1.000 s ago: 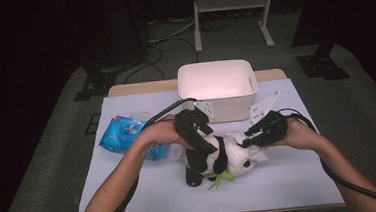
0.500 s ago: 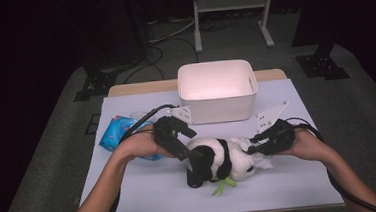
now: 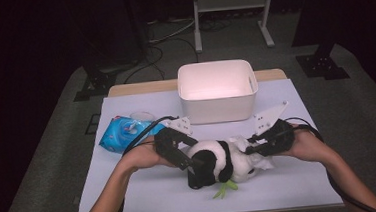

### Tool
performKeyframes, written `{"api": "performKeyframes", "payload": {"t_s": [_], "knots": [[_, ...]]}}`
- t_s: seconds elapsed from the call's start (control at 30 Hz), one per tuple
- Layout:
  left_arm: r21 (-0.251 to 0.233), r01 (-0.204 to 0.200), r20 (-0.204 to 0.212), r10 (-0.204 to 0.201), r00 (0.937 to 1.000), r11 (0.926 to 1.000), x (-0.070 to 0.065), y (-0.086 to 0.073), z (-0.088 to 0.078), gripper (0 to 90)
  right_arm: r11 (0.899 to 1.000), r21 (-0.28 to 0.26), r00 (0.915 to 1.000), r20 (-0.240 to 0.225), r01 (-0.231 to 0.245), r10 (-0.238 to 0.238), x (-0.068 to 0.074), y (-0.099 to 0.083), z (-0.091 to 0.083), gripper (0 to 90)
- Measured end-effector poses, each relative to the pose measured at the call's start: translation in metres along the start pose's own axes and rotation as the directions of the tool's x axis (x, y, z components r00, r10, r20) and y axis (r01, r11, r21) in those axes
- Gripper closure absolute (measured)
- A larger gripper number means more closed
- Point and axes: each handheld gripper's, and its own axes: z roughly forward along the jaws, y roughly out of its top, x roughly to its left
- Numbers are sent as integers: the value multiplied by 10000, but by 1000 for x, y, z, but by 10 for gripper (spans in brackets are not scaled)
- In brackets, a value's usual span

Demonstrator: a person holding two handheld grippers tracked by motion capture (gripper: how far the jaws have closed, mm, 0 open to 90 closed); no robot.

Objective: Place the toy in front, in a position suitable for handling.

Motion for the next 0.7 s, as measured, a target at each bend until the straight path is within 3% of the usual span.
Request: {"api": "performKeyframes", "payload": {"t_s": [0.2,0.3,0.47,0.7], "knots": [[147,-39,-86,40,10000,9999,-2,3,1,255,9986,14,9980,-364,522,-521,-1,35,24,747],[157,42,-93,-41,9999,9999,-1,0,0,255,9956,486,9963,-353,801,-785,-2,44,35,695],[140,60,-87,-59,9999,9999,0,0,0,255,9977,396,9973,-511,550,-530,-5,44,27,545],[274,63,-92,-61,9999,9996,0,2,0,254,9981,424,9985,-337,445,-430,-5,39,10,459]]}}
